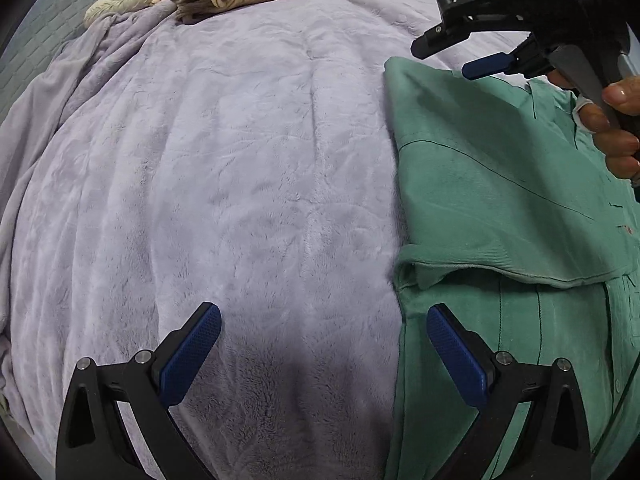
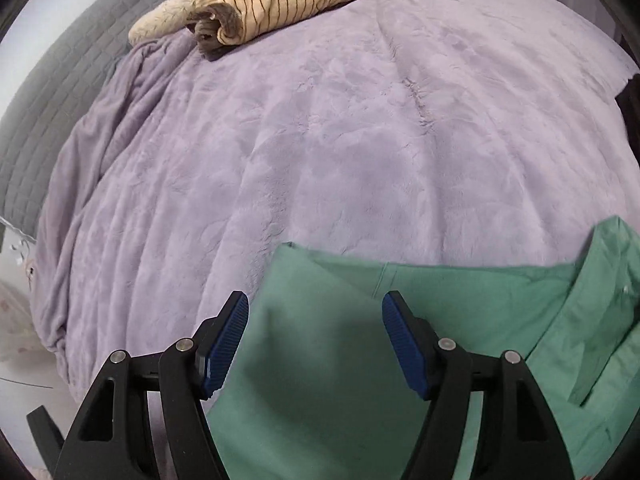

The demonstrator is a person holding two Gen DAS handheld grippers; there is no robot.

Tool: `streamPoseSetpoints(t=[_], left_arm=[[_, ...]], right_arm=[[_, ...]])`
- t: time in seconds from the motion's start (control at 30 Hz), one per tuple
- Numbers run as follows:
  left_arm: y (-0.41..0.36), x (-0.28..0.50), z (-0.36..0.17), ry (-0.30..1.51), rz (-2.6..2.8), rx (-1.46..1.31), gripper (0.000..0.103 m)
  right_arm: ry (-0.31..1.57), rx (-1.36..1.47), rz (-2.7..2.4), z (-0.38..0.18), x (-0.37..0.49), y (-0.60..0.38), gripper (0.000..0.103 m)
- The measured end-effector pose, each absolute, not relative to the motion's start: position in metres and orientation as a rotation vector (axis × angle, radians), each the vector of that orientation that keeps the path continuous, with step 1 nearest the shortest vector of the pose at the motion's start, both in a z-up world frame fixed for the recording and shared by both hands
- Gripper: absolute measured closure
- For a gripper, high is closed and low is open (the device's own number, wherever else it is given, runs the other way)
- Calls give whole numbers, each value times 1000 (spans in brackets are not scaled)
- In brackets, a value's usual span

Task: Fold large clothes

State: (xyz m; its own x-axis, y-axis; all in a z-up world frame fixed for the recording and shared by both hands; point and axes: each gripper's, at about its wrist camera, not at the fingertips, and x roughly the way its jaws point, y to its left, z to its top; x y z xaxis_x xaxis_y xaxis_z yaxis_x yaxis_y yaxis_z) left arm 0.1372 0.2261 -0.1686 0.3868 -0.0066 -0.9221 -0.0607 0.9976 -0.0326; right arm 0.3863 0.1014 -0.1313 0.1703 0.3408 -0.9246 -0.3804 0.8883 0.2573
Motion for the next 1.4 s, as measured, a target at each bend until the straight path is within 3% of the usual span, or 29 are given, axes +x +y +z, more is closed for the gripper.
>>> streamPoseSetpoints(t=[0.27,0.33,0.37,0.4,0.6,0.77,0.97,1.03,1.1,1.13,1.27,1.4], left_arm=[[238,142,-175,1180,38,-110,0],[232,147,-175,1182,32,-108,0],[229,149,-175,1178,33,-105,0],[227,150,-174,1171,39,-101,0],[235,150,-184,1167,175,-74,0],[251,147,-173,1160,176,-102,0],[251,176,-129,1055,27,-191,0],[233,184,-126,1056,-46,-165,0],[214,185,-140,1091,-58,-40,0],[207,183,-152,1116,-40,44,0],[229,157,-180,1217,0,74,0],[249,143,-174,1256,63,72,0]], right_arm=[[1545,26,731,-166,397,102,37],[1541,-5,717,-167,395,107,55],[1535,-47,672,-170,396,111,94],[1522,-83,636,-174,397,114,99],[1251,-382,532,-142,376,135,99],[1318,-220,451,-164,399,110,99],[1292,-11,445,-125,390,62,95],[1304,45,444,-117,380,45,88],[1314,93,433,-114,366,23,55],[1317,107,417,-116,358,20,50],[1341,244,341,-119,315,-40,49],[1359,429,203,-125,257,-114,49]])
